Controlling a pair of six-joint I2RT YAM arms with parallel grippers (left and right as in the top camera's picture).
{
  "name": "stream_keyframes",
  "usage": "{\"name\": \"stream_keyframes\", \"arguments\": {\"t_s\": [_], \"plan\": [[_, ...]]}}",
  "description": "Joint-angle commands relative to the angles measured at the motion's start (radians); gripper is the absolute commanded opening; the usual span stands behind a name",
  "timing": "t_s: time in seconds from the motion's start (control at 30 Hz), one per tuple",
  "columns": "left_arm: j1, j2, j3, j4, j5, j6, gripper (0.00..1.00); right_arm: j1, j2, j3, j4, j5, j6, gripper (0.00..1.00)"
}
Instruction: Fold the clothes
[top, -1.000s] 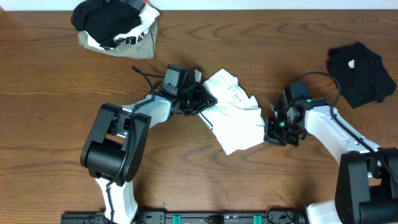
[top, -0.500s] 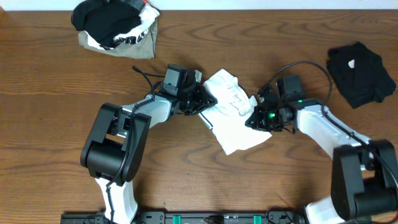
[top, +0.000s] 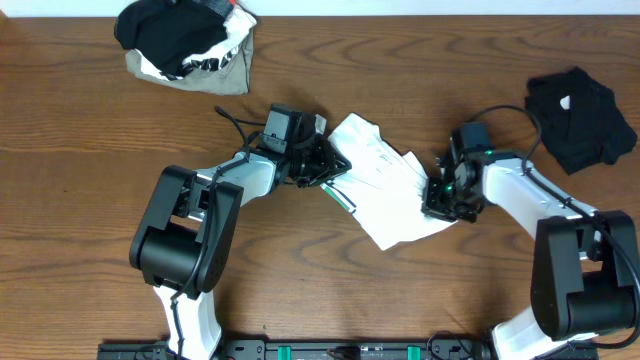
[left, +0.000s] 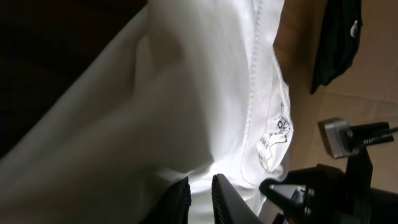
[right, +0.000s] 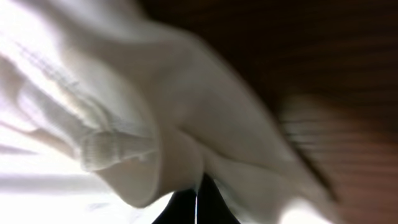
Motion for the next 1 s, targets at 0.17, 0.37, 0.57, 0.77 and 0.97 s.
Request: {"name": "stream_keyframes", "arguments": {"t_s": [0.17, 0.37, 0.57, 0.77, 0.97], "plan": [[0.014, 0.000, -0.008, -0.034, -0.030, 0.056, 0.27, -0.035, 0.014, 0.193, -0.217, 0.277, 0.024, 0.11], [0.014, -0.092, -0.008, -0.080, -0.031, 0.111, 0.48, -0.035, 0.013, 0.288, -0.298, 0.264, 0.024, 0.17], [0.014, -0.155, -0.008, -0.130, -0.030, 0.117, 0.57, -0.030, 0.011, 0.290, -0.288, 0.145, -0.015, 0.19], [0.014, -0.265, -0.008, -0.213, -0.031, 0.162, 0.68, -0.031, 0.011, 0.290, -0.266, 0.121, -0.037, 0.75], [0.002, -0.431, -0.008, -0.559, -0.167, 0.182, 0.80, -0.070, 0.011, 0.290, -0.253, 0.121, -0.036, 0.89]]}}
